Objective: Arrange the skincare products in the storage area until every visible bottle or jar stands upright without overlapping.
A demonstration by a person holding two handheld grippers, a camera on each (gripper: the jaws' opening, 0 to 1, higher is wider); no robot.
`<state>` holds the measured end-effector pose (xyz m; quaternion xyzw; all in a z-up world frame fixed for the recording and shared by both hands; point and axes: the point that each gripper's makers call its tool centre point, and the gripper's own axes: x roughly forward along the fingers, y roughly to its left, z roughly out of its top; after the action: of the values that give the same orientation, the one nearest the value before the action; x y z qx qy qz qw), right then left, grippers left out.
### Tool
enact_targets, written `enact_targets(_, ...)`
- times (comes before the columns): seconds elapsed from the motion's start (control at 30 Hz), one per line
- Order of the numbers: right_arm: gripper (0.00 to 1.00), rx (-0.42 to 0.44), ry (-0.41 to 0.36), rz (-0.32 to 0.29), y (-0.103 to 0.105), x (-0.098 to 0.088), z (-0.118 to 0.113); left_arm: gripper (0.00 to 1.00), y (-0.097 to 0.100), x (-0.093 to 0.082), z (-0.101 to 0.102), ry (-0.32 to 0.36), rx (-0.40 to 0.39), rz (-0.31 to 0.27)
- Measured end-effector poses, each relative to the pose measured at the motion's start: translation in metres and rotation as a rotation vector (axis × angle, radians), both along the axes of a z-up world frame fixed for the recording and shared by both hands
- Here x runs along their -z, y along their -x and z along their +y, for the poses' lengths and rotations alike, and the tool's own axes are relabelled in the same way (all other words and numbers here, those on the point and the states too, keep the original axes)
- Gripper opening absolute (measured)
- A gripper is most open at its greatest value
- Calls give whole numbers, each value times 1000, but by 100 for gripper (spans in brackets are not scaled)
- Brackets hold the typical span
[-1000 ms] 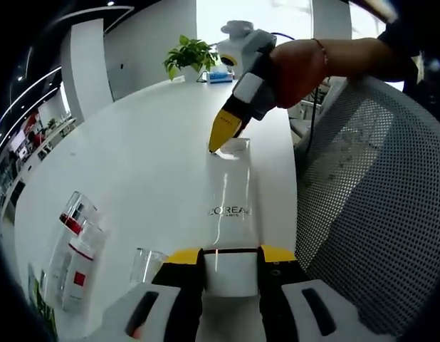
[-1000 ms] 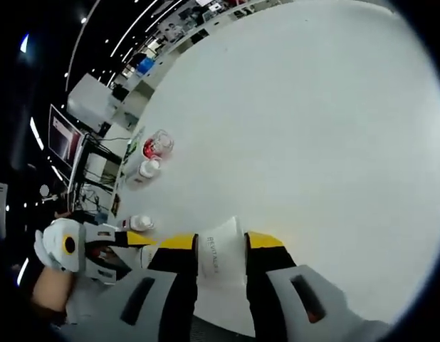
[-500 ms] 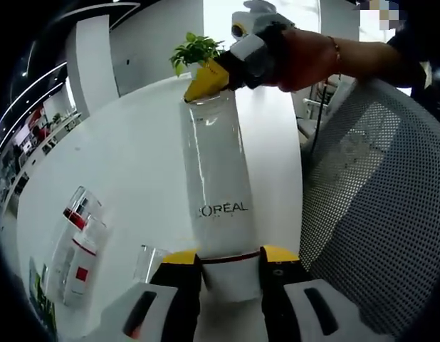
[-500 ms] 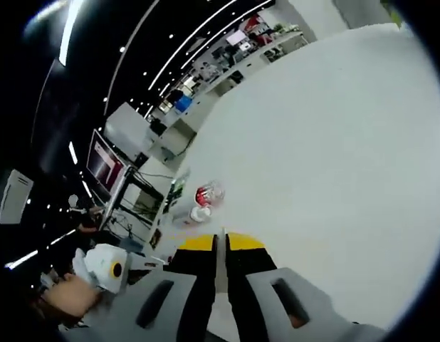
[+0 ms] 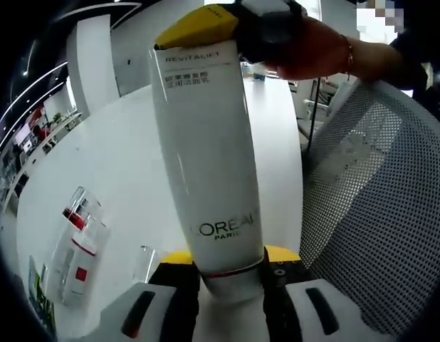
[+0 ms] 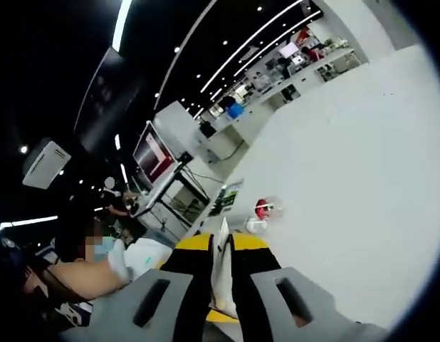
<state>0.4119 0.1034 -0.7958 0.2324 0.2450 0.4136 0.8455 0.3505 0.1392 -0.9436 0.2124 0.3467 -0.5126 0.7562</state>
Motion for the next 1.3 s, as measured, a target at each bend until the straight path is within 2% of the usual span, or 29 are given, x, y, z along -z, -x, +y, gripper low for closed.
enact_targets(0.1, 10, -34, 47, -53, 4, -1, 6, 33, 0, 0, 0, 3, -3, 1)
enact_targets(0.13, 11, -100, 170, -39, 14, 18, 10, 33, 0, 0, 0, 1, 7, -5)
enact_targets(0.17, 11, -93, 274, -126, 12, 26, 14, 33, 2, 0, -2, 8, 2, 5)
enact_targets(0.2, 11, -67, 291, -187, 5, 17, 15, 33, 1, 0, -2, 7, 0, 1)
enact_targets(0.23, 11, -90, 302, -166, 10, 15, 18, 33, 0, 0, -2, 8, 7, -4)
enact_targets(0.33, 12, -89, 222, -163, 16, 8, 26, 33, 0, 0, -2, 7, 7, -4)
enact_targets(0.37, 12, -93, 225, -167, 17, 8, 28, 33, 0, 0, -2, 10, 6, -4)
enact_targets(0.43, 12, -115, 255, -218, 18, 6, 31, 34, 0, 0, -2, 11, 7, -4)
enact_targets(0.53, 11, -115, 281, -246, 19, 6, 37, 34, 0, 0, -2, 14, 9, -3)
enact_targets(0.6, 9, -136, 333, -310, 21, 5, 40, 35, 1, 0, -2, 16, 7, -3)
enact_targets(0.67, 9, -197, 331, -363, 31, -1, 53, 36, 2, 0, -2, 14, 9, 1)
enact_targets(0.8, 9, -263, 412, -485, 46, -4, 71, 38, 4, 1, -3, 8, 22, -1)
enact_targets(0.83, 9, -224, 443, -495, 40, -4, 67, 38, 5, 1, -4, 22, 18, 1)
enact_targets(0.93, 10, -243, 404, -475, 40, -2, 65, 38, 5, 1, -3, 9, 24, 2)
enact_targets(1.07, 11, -211, 435, -467, 34, 0, 54, 37, 6, 3, 6, -121, 42, 30)
enact_targets(1.13, 11, -199, 453, -457, 28, 2, 48, 37, 4, -2, 6, -169, 75, -11)
enact_targets(1.2, 11, -190, 443, -432, 23, 2, 46, 37, -1, -9, 5, -176, 81, -68)
enact_targets(1.3, 10, -181, 475, -447, 26, -1, 48, 35, -5, -18, 4, -127, 37, -48)
